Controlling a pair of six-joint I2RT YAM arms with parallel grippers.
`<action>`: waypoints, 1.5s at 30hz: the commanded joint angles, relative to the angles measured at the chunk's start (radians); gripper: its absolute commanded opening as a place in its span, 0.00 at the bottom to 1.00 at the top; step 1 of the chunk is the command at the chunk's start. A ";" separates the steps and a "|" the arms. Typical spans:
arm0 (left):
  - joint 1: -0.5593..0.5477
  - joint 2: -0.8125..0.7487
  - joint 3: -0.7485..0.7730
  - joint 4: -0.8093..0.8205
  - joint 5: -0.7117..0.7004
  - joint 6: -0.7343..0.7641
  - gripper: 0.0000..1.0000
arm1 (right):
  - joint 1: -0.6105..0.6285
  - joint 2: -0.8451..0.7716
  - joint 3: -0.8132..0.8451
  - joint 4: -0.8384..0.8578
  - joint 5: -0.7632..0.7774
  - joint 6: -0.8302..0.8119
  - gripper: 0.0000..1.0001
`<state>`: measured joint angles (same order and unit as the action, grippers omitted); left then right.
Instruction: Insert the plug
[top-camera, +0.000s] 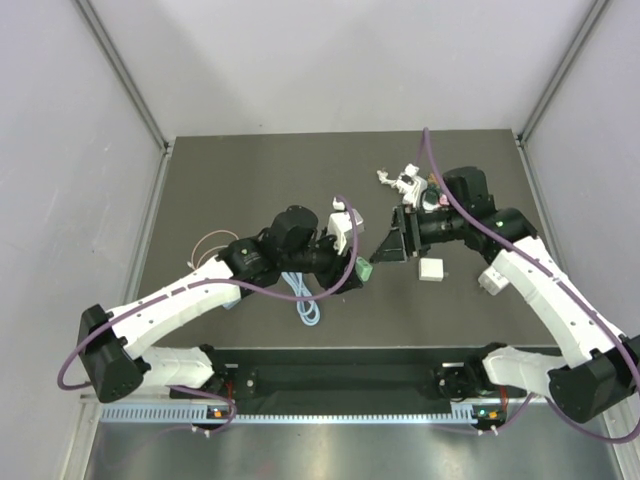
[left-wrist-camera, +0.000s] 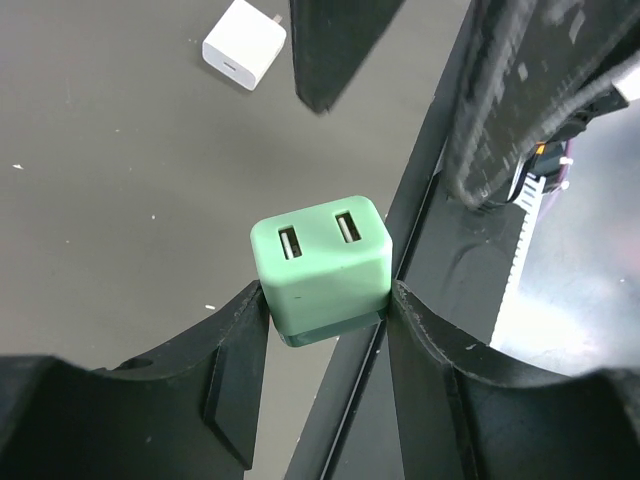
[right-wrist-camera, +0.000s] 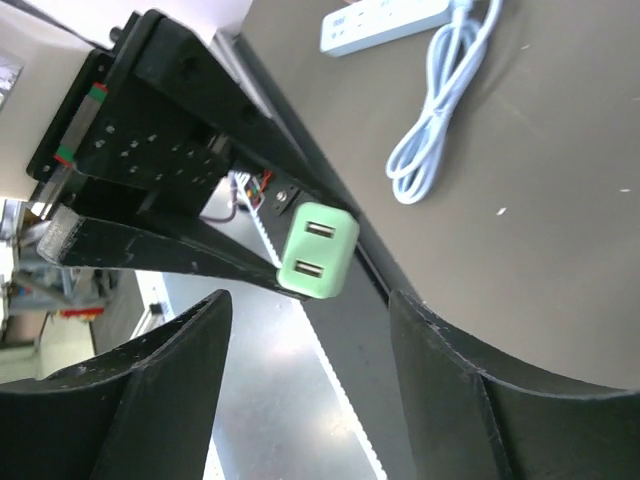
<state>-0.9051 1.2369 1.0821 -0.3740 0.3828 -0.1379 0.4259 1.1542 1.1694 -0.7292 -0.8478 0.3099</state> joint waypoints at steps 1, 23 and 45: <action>-0.017 -0.007 0.022 0.009 -0.012 0.037 0.00 | 0.043 0.012 0.006 0.019 -0.004 0.023 0.63; -0.061 0.055 0.102 -0.082 -0.073 0.060 0.00 | 0.209 0.131 0.013 0.007 0.171 -0.020 0.41; -0.061 -0.022 0.068 -0.098 -0.177 0.083 0.78 | 0.071 0.162 0.059 -0.015 0.426 -0.192 0.00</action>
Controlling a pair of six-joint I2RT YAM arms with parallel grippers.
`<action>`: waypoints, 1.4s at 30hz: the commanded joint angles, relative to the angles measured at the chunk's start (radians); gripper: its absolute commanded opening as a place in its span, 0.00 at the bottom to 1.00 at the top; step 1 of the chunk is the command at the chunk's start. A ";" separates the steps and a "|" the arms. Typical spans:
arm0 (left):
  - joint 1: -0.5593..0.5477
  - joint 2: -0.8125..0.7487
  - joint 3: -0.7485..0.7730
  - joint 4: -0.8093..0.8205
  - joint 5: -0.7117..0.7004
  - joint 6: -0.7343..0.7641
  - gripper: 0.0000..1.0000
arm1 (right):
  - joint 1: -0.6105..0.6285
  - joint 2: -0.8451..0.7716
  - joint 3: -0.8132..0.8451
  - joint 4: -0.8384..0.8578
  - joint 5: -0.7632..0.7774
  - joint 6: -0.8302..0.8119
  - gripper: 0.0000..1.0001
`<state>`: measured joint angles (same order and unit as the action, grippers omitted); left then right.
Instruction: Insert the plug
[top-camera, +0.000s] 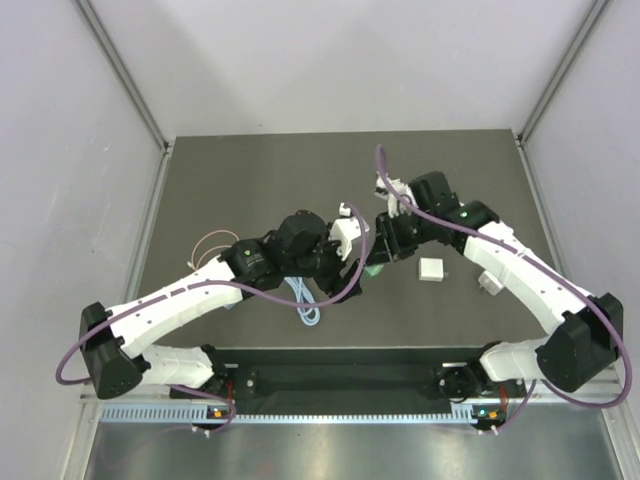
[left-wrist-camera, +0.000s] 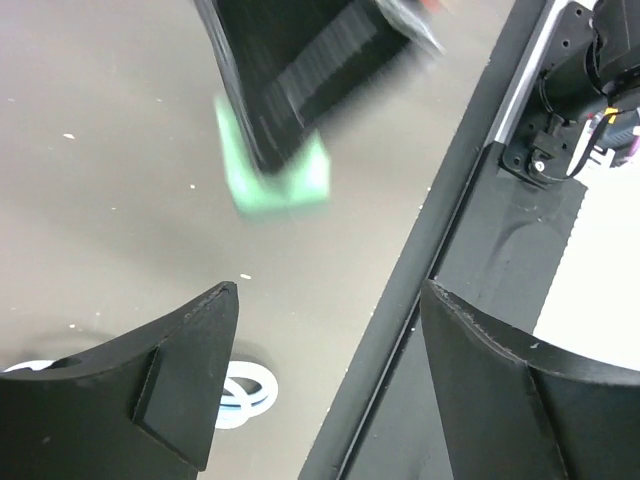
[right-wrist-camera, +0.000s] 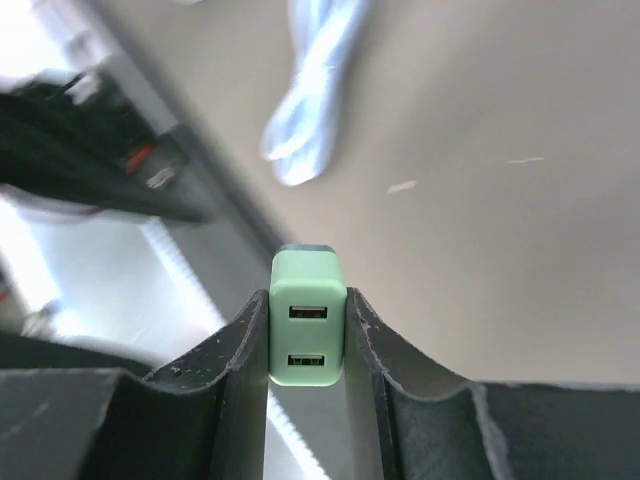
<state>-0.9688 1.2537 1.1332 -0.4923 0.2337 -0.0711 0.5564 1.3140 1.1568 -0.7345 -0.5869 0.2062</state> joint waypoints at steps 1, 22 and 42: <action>0.001 -0.045 0.020 0.012 -0.031 0.017 0.78 | -0.106 -0.001 0.070 -0.003 0.186 -0.112 0.00; -0.001 -0.347 -0.164 0.110 -0.151 0.088 0.81 | -0.635 0.241 0.216 0.073 0.256 -0.968 0.00; -0.004 -0.378 -0.170 0.139 -0.183 0.073 0.82 | -0.681 0.573 0.466 -0.198 0.033 -1.435 0.00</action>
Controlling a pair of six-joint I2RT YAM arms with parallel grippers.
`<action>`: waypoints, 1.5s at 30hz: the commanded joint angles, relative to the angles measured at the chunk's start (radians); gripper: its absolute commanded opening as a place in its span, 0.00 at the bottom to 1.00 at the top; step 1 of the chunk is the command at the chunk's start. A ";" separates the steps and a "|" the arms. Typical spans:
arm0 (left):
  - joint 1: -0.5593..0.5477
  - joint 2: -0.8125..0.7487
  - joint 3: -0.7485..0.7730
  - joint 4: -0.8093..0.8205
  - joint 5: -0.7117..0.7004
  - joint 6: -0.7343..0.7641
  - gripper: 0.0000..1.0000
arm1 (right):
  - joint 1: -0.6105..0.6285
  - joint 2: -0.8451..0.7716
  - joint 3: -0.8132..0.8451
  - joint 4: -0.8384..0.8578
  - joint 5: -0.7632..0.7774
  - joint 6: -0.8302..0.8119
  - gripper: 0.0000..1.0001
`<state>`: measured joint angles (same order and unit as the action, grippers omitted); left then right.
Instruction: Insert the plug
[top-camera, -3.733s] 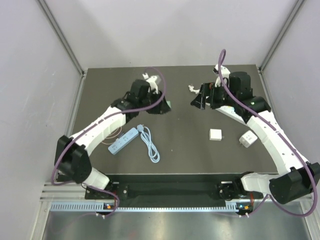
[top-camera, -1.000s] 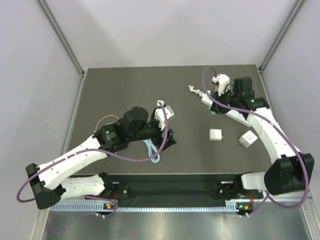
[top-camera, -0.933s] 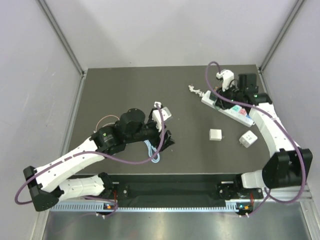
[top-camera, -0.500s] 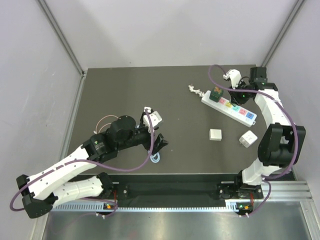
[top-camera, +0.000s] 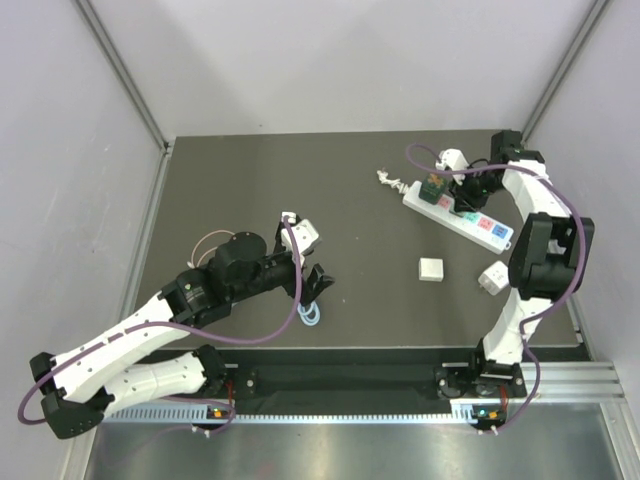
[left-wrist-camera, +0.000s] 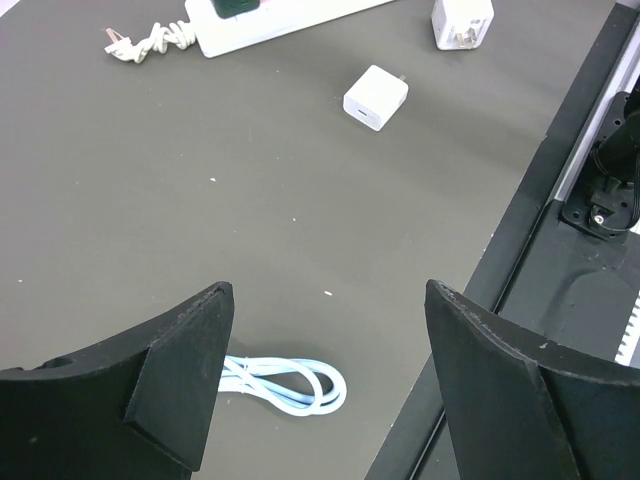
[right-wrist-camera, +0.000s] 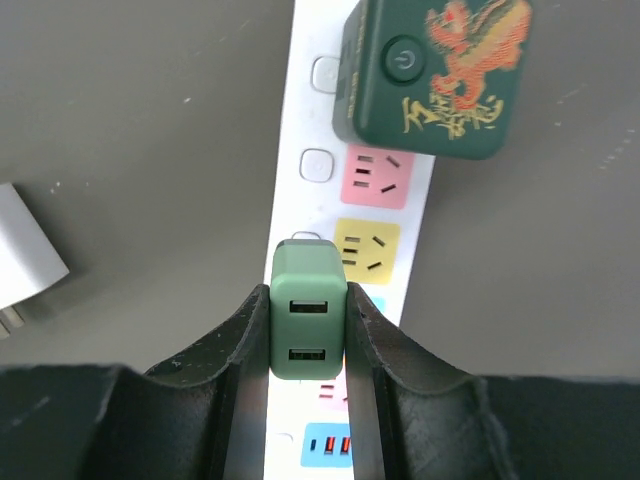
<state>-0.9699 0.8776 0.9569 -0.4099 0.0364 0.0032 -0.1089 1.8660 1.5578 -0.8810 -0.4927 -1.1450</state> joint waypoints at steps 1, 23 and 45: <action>-0.004 0.000 0.005 0.057 0.013 -0.002 0.82 | -0.017 0.042 0.071 -0.056 -0.049 -0.085 0.00; -0.004 -0.015 0.003 0.054 0.005 0.000 0.83 | -0.028 0.170 0.156 -0.072 -0.038 -0.150 0.00; -0.004 -0.025 0.002 0.059 0.003 0.000 0.83 | -0.066 0.188 0.082 0.040 -0.080 -0.140 0.00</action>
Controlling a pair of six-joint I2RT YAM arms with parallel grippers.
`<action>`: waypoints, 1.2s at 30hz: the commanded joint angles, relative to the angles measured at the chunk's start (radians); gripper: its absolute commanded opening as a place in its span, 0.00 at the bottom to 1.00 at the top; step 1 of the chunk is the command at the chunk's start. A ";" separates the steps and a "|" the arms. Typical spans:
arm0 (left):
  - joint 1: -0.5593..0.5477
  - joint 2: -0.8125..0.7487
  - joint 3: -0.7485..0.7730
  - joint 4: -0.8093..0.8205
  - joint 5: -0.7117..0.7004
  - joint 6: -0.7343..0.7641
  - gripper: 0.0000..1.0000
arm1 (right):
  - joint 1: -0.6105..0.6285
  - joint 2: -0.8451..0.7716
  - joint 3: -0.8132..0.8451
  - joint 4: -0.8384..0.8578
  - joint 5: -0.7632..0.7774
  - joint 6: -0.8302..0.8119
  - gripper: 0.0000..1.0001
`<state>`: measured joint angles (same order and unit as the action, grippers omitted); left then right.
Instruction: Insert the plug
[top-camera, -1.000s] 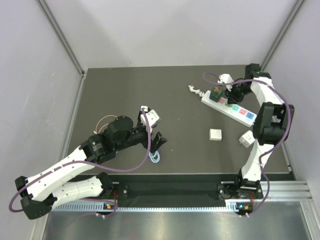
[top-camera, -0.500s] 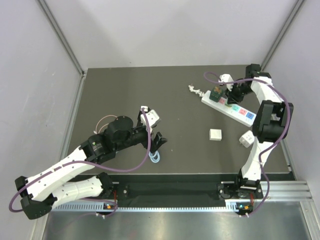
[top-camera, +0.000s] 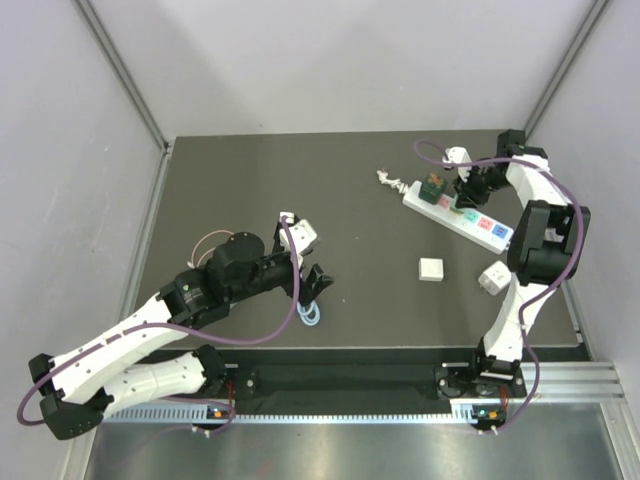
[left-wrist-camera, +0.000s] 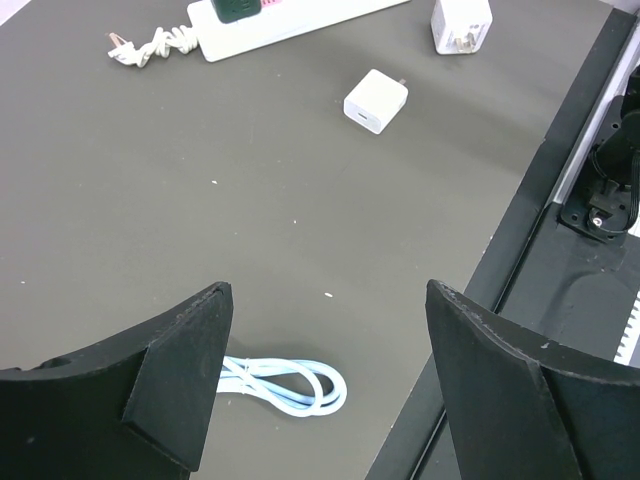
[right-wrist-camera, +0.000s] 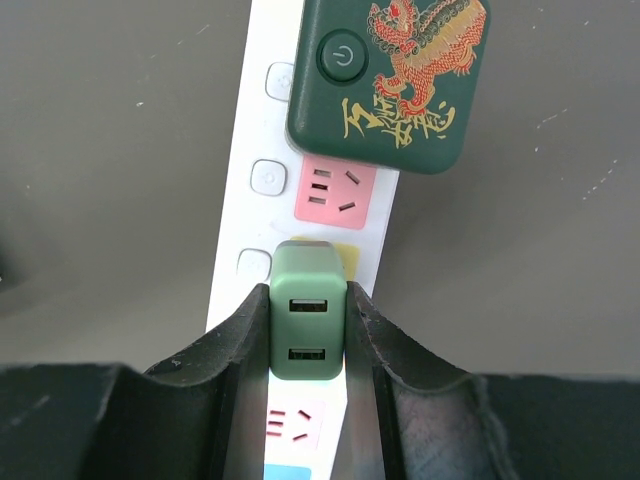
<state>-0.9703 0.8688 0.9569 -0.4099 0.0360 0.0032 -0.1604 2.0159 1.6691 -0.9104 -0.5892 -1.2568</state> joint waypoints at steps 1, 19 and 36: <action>-0.004 -0.014 0.002 0.059 0.005 -0.002 0.83 | -0.016 0.035 -0.041 0.079 0.017 -0.032 0.00; -0.005 -0.027 0.000 0.059 0.004 -0.002 0.83 | -0.005 0.029 -0.149 0.156 0.037 -0.027 0.00; -0.005 -0.030 0.000 0.063 -0.007 0.000 0.84 | -0.007 0.077 -0.184 0.166 0.086 0.029 0.00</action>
<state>-0.9707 0.8574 0.9569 -0.4053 0.0357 0.0032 -0.1669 1.9862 1.5391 -0.7380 -0.6247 -1.2350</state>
